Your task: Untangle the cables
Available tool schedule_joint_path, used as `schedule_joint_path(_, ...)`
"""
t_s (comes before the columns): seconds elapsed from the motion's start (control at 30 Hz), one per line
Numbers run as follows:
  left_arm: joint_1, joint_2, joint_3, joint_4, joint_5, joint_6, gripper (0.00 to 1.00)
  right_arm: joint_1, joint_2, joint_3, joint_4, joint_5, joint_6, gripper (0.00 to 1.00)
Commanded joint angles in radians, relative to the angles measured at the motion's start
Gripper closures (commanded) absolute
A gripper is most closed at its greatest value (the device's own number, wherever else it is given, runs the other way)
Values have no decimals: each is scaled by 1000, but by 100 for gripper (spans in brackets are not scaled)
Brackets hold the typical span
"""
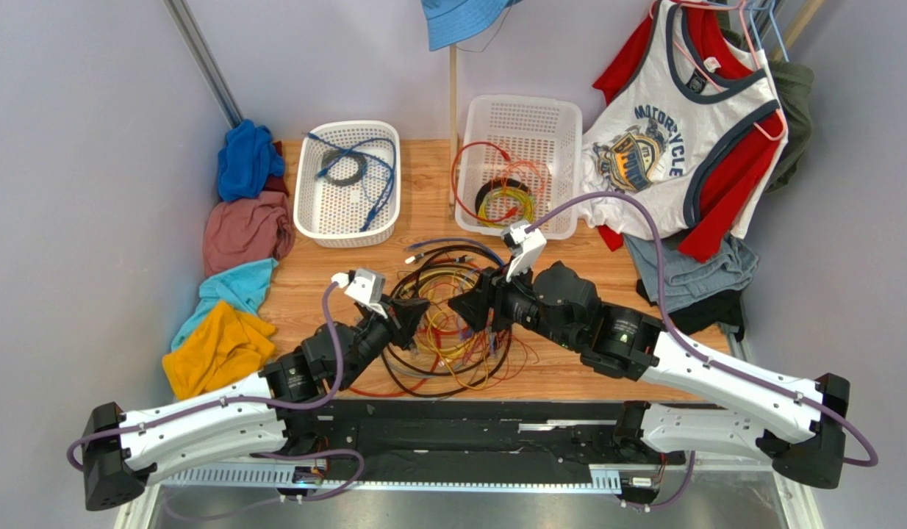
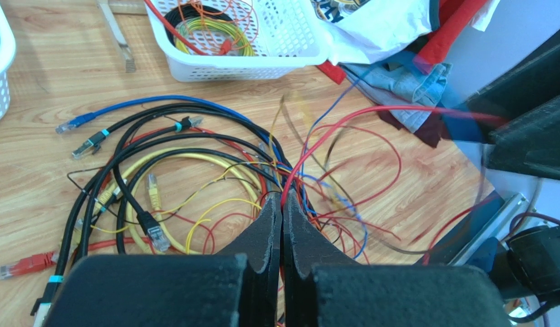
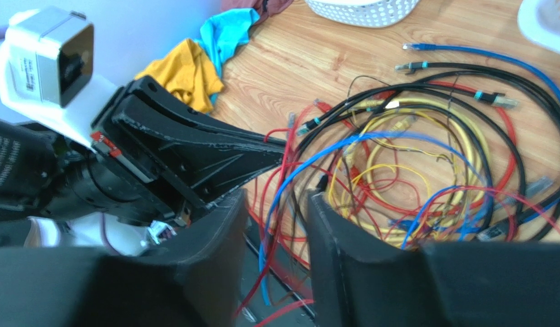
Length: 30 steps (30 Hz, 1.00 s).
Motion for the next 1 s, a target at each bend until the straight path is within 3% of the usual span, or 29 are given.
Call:
schedule_joint_path(0.0,2,-14,131,-44,-24,45,100,3,-62,36,-83,73,-6,38)
schedule_joint_path(0.1,8,-37,289,-279,-103,79,100,5,-135,31,-195,205,-23,32)
schedule_joint_path(0.23,15,-15,487,-404,-159,160,100,5,-253,-39,-217,308,-51,29)
schedule_joint_path(0.37,16,54,690,-452,-141,217,100,5,-298,-92,-136,239,-77,30)
schedule_joint_path(0.57,16,218,950,-521,-89,293,100,5,-235,-110,-4,77,-112,33)
schedule_joint_path(0.77,16,324,1087,-593,-38,296,100,5,-195,-147,188,15,-160,33)
schedule_joint_path(0.97,16,342,1093,-605,-25,287,100,5,-114,-170,335,9,-225,33)
